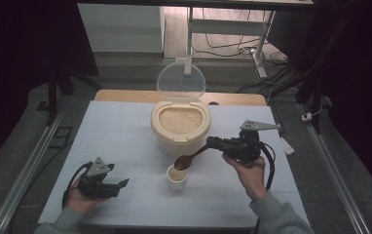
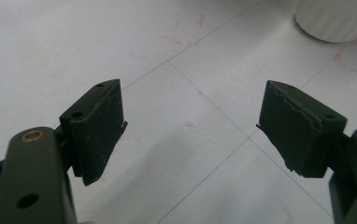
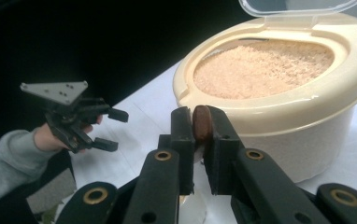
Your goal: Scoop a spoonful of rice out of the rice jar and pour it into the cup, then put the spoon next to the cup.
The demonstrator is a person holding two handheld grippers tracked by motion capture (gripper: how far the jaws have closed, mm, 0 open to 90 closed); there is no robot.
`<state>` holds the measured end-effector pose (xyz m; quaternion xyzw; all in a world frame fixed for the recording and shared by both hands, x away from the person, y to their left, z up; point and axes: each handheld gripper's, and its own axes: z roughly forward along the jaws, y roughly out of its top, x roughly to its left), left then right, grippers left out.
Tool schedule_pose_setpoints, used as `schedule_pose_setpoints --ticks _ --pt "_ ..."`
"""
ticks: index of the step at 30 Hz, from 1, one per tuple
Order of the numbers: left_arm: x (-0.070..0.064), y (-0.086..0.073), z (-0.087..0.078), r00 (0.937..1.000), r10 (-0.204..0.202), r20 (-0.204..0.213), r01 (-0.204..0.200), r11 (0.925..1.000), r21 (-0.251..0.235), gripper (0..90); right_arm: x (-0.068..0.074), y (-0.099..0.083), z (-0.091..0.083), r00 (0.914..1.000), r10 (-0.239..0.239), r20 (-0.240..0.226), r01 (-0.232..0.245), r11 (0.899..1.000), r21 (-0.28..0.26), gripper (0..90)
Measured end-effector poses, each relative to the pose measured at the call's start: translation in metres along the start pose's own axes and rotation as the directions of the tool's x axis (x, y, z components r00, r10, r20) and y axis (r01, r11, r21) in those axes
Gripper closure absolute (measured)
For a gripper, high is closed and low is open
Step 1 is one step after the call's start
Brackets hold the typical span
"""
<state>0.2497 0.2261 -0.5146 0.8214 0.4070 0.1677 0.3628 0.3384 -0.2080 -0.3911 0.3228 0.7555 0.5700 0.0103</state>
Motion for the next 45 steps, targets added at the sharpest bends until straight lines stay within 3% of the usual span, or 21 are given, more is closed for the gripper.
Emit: schedule_pose_setpoints --ticks 10,15,21,30,39,45 --pt "0.001 0.000 0.000 1.0000 -0.007 0.000 0.007 1.0000 -0.001 21.8 -0.013 0.003 -0.029 0.9988 0.048 -0.006 -0.048 0.998 -0.039 82.6" --pt "0.000 0.000 0.000 1.0000 -0.005 -0.003 0.005 1.0000 0.001 21.7 -0.020 0.003 -0.047 0.9967 0.079 -0.018 -0.079 0.997 0.007 82.6" --pt "0.001 0.001 0.000 1.0000 -0.006 -0.004 0.006 1.0000 -0.003 21.7 -0.022 -0.004 -0.052 0.9958 0.089 -0.020 -0.087 0.993 0.074 82.5" --pt "0.001 0.001 0.001 1.0000 -0.006 -0.002 0.006 1.0000 0.002 21.7 -0.025 -0.026 -0.029 0.9923 0.115 -0.046 -0.104 0.975 0.197 82.5" --pt "0.001 0.000 0.001 1.0000 -0.005 0.000 0.005 1.0000 0.004 21.7 -0.020 -0.037 0.001 0.9889 0.119 -0.090 -0.090 0.957 0.277 82.4" --pt "0.001 0.000 0.001 1.0000 -0.004 0.000 0.004 1.0000 0.004 21.7 -0.020 -0.043 0.017 0.9886 0.118 -0.094 -0.082 0.943 0.323 82.3"
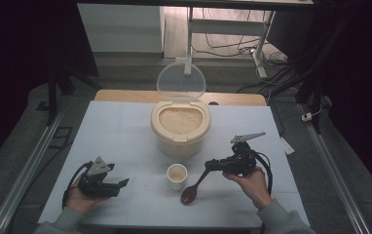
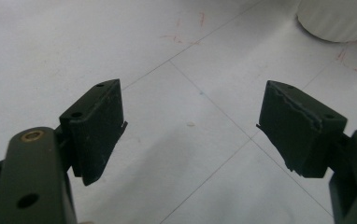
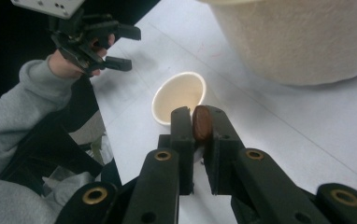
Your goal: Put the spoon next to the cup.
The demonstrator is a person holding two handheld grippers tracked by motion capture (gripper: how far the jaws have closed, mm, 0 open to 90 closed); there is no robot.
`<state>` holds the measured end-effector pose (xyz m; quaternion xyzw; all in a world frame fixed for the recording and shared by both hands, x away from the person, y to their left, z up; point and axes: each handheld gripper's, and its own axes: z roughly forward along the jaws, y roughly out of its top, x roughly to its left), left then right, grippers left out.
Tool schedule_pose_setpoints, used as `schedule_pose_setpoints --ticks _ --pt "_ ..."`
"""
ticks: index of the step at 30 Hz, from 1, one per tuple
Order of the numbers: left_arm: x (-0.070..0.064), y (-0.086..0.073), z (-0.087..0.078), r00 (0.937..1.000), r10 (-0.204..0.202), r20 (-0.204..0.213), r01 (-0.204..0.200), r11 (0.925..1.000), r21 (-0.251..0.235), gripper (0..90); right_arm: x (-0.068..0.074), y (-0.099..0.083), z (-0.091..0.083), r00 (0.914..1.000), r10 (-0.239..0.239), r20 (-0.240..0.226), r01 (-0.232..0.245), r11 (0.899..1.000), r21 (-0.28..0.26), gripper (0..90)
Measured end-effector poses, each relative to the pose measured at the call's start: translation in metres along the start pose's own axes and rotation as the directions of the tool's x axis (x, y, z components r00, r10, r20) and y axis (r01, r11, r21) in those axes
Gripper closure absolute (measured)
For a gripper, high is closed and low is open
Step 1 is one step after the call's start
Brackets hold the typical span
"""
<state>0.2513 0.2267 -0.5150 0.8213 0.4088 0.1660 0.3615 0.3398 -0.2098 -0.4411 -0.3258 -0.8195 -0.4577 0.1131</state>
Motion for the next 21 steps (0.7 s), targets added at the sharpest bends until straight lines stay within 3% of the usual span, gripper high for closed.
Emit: schedule_pose_setpoints --ticks 4,10,15,21 --pt "-0.001 0.000 0.000 1.0000 0.001 0.001 -0.001 1.0000 0.000 21.7 -0.005 0.001 0.005 0.9995 0.030 -0.007 -0.030 0.999 0.015 81.3" --pt "-0.001 0.000 0.000 1.0000 0.005 0.000 -0.005 1.0000 0.003 21.7 -0.013 0.002 0.014 0.9969 0.011 0.078 -0.014 0.999 0.032 73.7" --pt "-0.001 0.000 0.001 1.0000 0.006 -0.001 -0.006 1.0000 0.004 21.7 -0.023 0.002 0.024 0.9935 0.003 0.114 -0.007 1.000 0.028 68.9" --pt "-0.001 0.000 0.001 1.0000 0.006 0.000 -0.006 1.0000 0.006 21.7 -0.031 0.001 0.037 0.9858 -0.015 0.168 0.005 0.998 0.061 60.9"
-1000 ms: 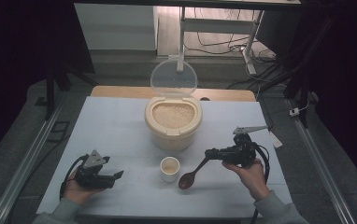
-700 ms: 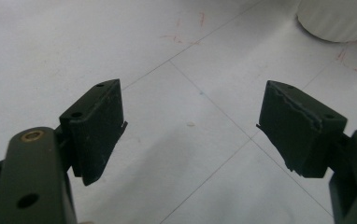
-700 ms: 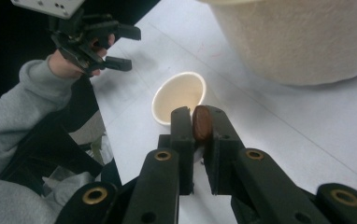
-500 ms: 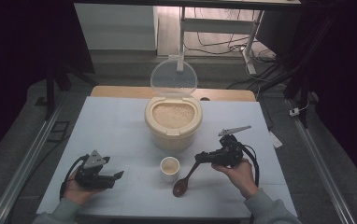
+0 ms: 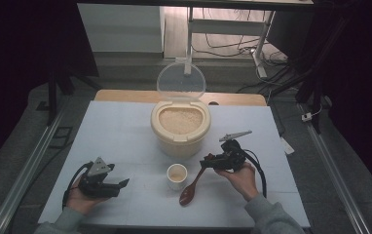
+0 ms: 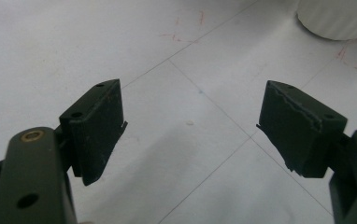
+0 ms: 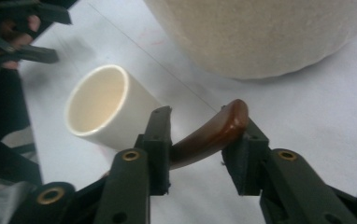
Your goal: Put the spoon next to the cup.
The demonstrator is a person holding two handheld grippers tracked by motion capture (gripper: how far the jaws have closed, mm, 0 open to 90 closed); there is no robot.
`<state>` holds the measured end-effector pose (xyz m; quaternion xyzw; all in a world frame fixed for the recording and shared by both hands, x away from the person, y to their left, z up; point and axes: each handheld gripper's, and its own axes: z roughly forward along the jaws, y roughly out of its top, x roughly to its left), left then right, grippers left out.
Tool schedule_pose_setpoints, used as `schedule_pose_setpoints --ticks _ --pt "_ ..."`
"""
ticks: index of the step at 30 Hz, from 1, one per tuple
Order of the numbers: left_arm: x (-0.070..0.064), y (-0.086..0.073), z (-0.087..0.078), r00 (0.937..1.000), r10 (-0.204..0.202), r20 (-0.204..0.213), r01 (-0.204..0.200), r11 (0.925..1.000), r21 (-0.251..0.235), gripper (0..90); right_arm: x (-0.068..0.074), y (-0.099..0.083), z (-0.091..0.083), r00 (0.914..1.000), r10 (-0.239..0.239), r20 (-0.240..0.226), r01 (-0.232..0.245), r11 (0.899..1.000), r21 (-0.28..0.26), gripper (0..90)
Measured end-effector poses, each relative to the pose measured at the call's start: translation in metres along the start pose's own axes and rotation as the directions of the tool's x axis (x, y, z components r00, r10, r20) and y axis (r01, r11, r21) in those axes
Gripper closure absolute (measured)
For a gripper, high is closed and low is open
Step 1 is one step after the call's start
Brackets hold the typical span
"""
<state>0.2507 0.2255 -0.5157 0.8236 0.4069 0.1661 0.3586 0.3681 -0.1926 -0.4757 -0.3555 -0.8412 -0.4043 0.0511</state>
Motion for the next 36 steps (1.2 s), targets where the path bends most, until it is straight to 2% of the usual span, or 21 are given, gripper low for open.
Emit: schedule_pose_setpoints --ticks 4,9,14,19,23,27,30,34,36 --pt "0.000 0.000 0.001 1.0000 0.002 0.001 -0.002 1.0000 0.002 21.7 -0.001 -0.001 0.009 0.9985 -0.029 0.046 0.028 0.999 0.020 54.1" --pt "0.000 0.000 0.001 1.0000 0.001 0.002 -0.001 1.0000 0.004 21.7 -0.001 -0.004 0.019 0.9920 -0.054 0.114 0.050 0.998 0.042 45.7" --pt "-0.001 0.000 0.001 1.0000 0.003 0.002 -0.003 1.0000 0.005 21.6 -0.008 -0.005 0.029 0.9873 -0.065 0.145 0.058 0.997 0.053 40.4" --pt "-0.001 -0.001 0.002 1.0000 0.003 0.002 -0.003 1.0000 0.009 21.5 -0.010 -0.007 0.036 0.9745 -0.101 0.201 0.088 0.994 0.070 37.0" --pt "-0.001 -0.001 0.002 1.0000 0.004 0.003 -0.004 0.9999 0.012 21.5 -0.012 -0.007 0.040 0.9674 -0.100 0.233 0.084 0.993 0.077 32.3" --pt "-0.001 -0.001 0.003 1.0000 0.005 0.002 -0.005 0.9999 0.014 21.4 -0.015 -0.007 0.038 0.9615 -0.092 0.259 0.086 0.996 0.036 28.7" --pt "0.000 -0.001 0.003 1.0000 0.002 0.002 -0.002 0.9999 0.013 21.4 -0.015 -0.006 0.030 0.9619 -0.095 0.256 0.099 0.995 -0.002 29.7" --pt "0.000 -0.001 0.002 1.0000 -0.001 0.001 0.001 1.0000 0.008 21.4 -0.012 -0.011 0.015 0.9662 -0.118 0.229 0.135 0.989 -0.059 31.3" --pt "0.000 -0.001 0.001 1.0000 -0.004 0.002 0.004 1.0000 0.005 21.4 -0.009 -0.016 0.007 0.9651 -0.140 0.221 0.163 0.983 -0.086 32.5"
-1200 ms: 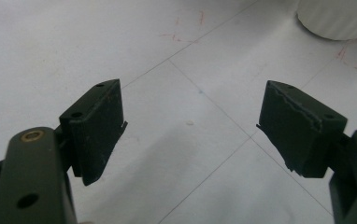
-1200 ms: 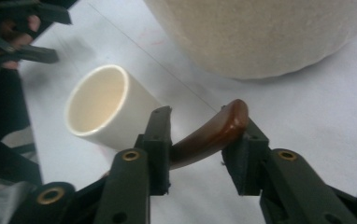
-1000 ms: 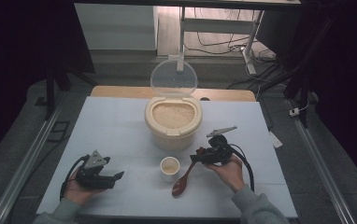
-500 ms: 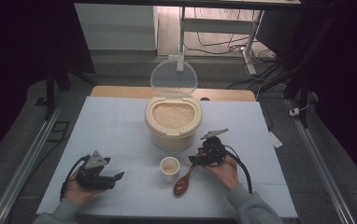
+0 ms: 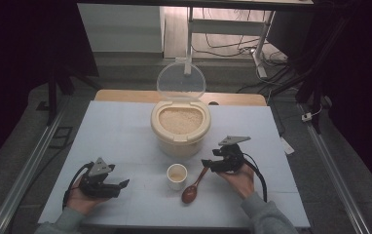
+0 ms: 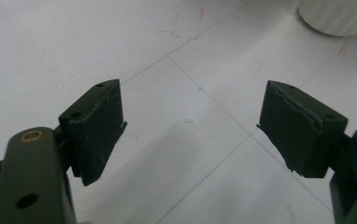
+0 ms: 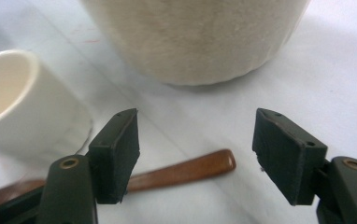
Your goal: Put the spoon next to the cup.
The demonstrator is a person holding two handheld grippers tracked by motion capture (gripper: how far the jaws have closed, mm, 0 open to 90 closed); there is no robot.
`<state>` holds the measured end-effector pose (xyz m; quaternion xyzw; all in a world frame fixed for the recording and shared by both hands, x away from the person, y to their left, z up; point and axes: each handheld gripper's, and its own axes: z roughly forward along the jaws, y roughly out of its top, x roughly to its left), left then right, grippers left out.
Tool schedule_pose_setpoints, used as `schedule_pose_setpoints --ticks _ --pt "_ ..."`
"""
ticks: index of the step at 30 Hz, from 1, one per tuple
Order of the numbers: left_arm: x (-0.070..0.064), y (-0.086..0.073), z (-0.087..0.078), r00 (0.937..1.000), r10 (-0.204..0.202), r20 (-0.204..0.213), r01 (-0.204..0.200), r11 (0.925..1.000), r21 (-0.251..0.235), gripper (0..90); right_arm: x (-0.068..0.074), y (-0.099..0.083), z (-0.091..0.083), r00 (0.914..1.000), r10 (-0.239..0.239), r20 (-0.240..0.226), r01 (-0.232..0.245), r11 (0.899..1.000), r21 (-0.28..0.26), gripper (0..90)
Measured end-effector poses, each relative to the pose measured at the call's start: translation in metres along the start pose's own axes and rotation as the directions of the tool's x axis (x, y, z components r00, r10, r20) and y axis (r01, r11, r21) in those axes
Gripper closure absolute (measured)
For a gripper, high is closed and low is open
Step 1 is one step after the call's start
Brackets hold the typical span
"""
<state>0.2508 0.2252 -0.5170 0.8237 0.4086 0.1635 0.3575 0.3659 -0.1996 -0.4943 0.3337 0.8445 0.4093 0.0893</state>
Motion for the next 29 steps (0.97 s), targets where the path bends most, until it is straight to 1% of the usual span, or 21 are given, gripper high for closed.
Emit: schedule_pose_setpoints --ticks 2,5,8,12,13,16,18,20,21,23,25,29 --pt "0.000 0.000 0.000 1.0000 -0.003 -0.001 0.003 1.0000 -0.004 21.4 0.000 -0.006 -0.011 0.9998 -0.020 0.005 0.020 1.000 -0.022 33.5" --pt "0.000 0.000 0.000 0.9999 -0.011 0.002 0.011 0.9999 -0.005 21.2 -0.001 -0.016 -0.028 0.9994 -0.031 0.015 0.032 0.998 -0.059 34.1" --pt "0.000 0.001 -0.001 0.9998 -0.019 0.004 0.019 0.9997 -0.012 20.9 -0.004 -0.027 -0.043 0.9987 -0.042 0.028 0.044 0.996 -0.075 34.1" --pt "0.000 0.001 -0.001 0.9997 -0.025 0.005 0.025 0.9995 -0.018 20.7 -0.007 -0.043 -0.060 0.9983 -0.048 0.034 0.050 0.995 -0.081 34.5" --pt "0.000 0.001 -0.001 0.9997 -0.025 0.006 0.025 0.9995 -0.019 20.7 -0.007 -0.046 -0.063 0.9979 -0.053 0.038 0.056 0.996 -0.076 34.6" --pt "0.000 0.002 -0.002 0.9997 -0.022 0.005 0.022 0.9995 -0.023 20.7 -0.010 -0.054 -0.070 0.9967 -0.061 0.054 0.065 0.995 -0.070 34.7" --pt "0.000 0.002 -0.002 0.9998 -0.021 0.005 0.021 0.9994 -0.026 20.6 -0.013 -0.060 -0.074 0.9972 -0.051 0.054 0.055 0.996 -0.075 35.3" --pt "0.000 0.002 -0.003 0.9998 -0.020 0.007 0.020 0.9993 -0.030 20.6 -0.015 -0.065 -0.078 0.9969 -0.039 0.068 0.045 0.996 -0.083 35.4" --pt "0.000 0.002 -0.003 0.9998 -0.020 0.007 0.020 0.9993 -0.031 20.7 -0.017 -0.067 -0.080 0.9976 -0.033 0.061 0.038 0.996 -0.085 35.4" --pt "-0.001 0.002 -0.003 0.9998 -0.019 0.007 0.019 0.9993 -0.032 20.7 -0.019 -0.070 -0.083 0.9967 -0.028 0.077 0.034 0.996 -0.087 35.4" --pt "-0.001 0.002 -0.003 0.9999 -0.015 0.007 0.015 0.9995 -0.029 20.7 -0.020 -0.071 -0.085 0.9969 -0.029 0.074 0.035 0.996 -0.085 35.5" --pt "-0.001 0.003 -0.003 0.9999 -0.010 0.007 0.011 0.9994 -0.031 20.6 -0.022 -0.073 -0.088 0.9949 -0.046 0.090 0.054 0.995 -0.082 35.5"
